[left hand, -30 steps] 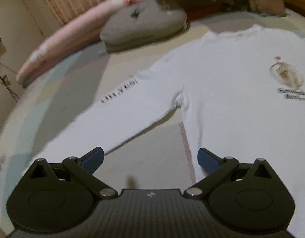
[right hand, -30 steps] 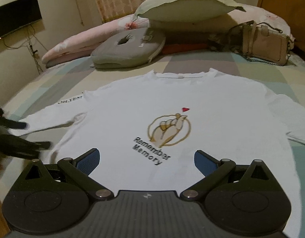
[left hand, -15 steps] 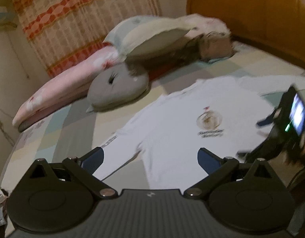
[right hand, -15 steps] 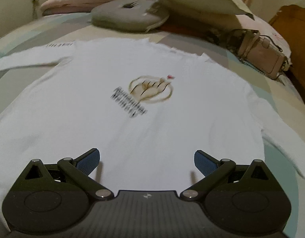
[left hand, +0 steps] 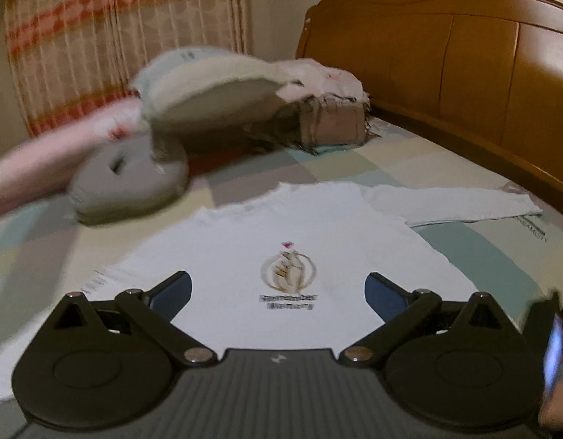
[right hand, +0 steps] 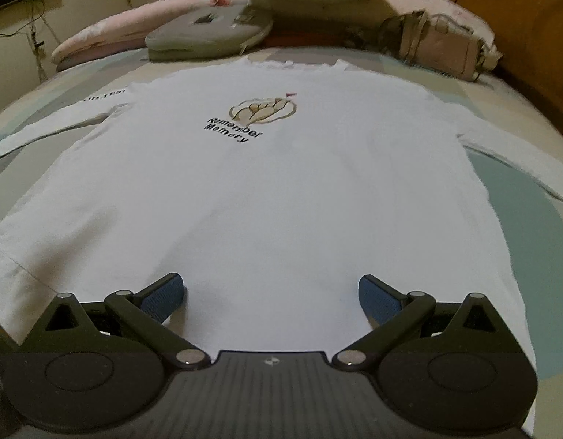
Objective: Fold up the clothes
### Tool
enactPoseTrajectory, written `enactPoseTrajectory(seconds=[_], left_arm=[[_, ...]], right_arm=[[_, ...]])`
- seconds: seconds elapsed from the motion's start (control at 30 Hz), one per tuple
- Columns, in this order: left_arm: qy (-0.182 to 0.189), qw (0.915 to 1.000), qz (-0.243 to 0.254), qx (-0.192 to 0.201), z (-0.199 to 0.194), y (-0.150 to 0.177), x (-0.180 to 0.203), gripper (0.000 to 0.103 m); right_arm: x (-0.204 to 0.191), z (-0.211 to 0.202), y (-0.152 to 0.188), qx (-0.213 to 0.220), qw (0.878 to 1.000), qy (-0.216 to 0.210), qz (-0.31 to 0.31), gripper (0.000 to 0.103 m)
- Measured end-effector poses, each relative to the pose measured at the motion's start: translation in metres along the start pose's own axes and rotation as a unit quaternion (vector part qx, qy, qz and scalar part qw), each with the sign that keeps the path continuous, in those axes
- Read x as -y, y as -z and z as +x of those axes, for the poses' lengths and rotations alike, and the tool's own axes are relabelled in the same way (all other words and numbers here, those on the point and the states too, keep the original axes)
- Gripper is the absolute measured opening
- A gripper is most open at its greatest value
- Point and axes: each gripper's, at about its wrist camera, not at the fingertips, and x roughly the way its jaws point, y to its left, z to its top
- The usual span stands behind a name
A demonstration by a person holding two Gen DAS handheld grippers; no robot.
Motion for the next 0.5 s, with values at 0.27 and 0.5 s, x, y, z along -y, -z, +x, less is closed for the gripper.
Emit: enactPoseTrajectory(seconds=[0.27,0.5], left_arm=[[-0.006,0.9981,-0.02,-0.057,0.107,0.05,0.0,0.101],[0.045,0.994,-0.026,-0.097,0.129,0.067,-0.014,0.101]], right_arm=[[0.001,-0.007,0.005,-0.003,1.0,0.017,0.01,0.103],[-0.002,-0.019,0.021,0.023,0.998,0.044,0.027,0.103]])
